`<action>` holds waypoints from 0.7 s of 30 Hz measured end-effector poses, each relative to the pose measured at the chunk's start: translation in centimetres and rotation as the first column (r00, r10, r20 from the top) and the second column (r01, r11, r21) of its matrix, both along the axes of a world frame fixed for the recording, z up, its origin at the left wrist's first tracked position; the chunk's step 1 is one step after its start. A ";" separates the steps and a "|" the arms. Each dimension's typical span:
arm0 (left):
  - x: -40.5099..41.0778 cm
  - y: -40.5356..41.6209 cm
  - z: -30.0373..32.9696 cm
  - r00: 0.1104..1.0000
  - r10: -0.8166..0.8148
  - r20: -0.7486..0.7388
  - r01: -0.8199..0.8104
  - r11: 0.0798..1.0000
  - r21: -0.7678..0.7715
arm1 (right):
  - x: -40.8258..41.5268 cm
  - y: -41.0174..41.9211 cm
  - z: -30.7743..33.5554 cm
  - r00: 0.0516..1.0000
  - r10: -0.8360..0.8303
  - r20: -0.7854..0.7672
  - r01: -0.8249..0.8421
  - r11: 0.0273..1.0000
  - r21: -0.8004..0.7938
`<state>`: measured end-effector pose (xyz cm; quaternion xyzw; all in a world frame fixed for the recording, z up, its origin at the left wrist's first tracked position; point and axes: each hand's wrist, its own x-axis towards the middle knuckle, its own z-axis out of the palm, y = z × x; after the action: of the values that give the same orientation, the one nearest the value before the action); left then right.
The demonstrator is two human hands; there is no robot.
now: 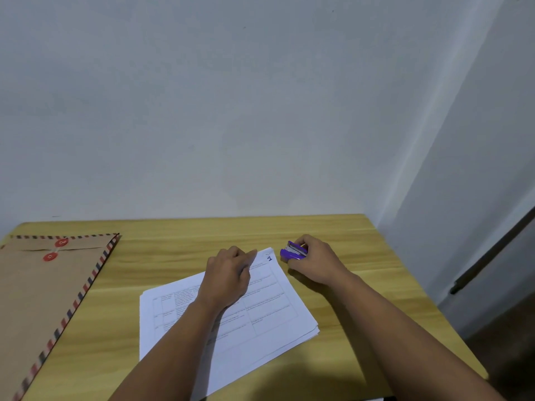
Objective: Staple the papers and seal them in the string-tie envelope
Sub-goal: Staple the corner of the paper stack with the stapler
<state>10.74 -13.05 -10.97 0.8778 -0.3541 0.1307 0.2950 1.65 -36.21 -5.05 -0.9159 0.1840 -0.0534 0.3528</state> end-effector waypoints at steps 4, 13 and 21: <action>-0.1 -0.1 0.1 1.000 0.004 -0.007 -0.004 1.000 -0.012 | -0.2 -0.6 -0.5 0.999 0.038 -0.007 -0.037 0.990 0.136; -0.1 -0.2 0.2 0.998 0.024 -0.065 -0.029 0.997 -0.078 | 1.8 -0.9 -0.4 0.974 0.205 -0.100 -0.178 0.957 0.227; -0.1 -0.2 0.3 0.997 -0.013 -0.076 0.005 0.994 -0.105 | 2.8 0.0 -0.1 0.969 0.243 -0.046 -0.217 0.925 0.311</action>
<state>10.62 -13.20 -10.69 0.8638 -0.3392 0.1142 0.3547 4.46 -36.20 -5.18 -0.8675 0.0960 0.0556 0.4849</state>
